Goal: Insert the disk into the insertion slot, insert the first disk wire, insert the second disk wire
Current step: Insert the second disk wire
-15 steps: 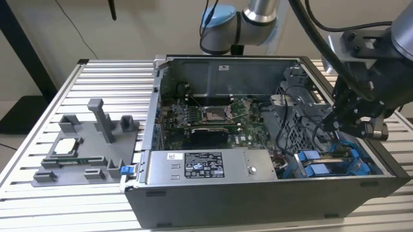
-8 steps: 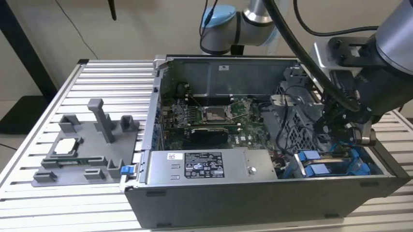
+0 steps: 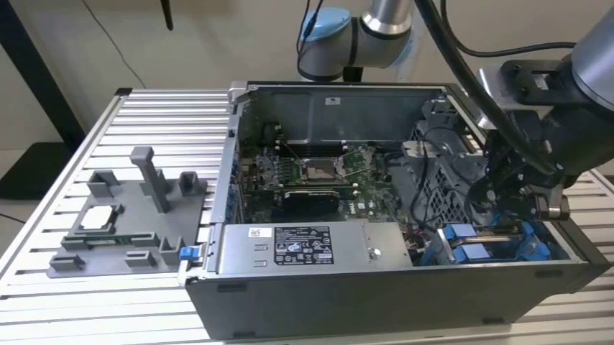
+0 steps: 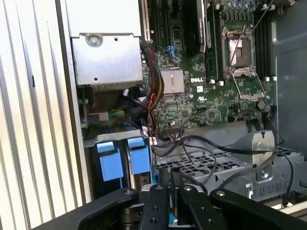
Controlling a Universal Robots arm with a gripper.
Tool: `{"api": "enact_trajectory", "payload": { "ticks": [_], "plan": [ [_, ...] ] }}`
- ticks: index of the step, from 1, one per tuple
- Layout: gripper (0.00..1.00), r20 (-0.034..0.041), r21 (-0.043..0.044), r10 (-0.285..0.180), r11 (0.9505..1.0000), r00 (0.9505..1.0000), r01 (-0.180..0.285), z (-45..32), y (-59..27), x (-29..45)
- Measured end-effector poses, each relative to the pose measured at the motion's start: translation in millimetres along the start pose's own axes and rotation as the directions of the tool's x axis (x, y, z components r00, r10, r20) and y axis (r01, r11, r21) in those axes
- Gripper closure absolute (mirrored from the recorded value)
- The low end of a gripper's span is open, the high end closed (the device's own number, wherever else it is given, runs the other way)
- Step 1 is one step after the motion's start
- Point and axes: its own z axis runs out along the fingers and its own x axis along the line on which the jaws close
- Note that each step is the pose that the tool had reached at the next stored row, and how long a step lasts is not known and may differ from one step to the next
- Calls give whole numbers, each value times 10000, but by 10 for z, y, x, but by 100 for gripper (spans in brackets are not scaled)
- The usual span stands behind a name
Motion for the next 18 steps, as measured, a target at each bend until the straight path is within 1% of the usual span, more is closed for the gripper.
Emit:
{"api": "enact_trajectory", "payload": {
  "ticks": [5,10,17,18],
  "plan": [
    [100,-4,-46,12,10000,10000,-12,1,-186,-7],
    [100,5,-63,17,10000,10000,-17,4,-378,2],
    [100,54,-77,21,10000,10000,-20,17,-567,106],
    [0,63,-79,21,10000,10000,-20,17,-597,114]
  ]
}}
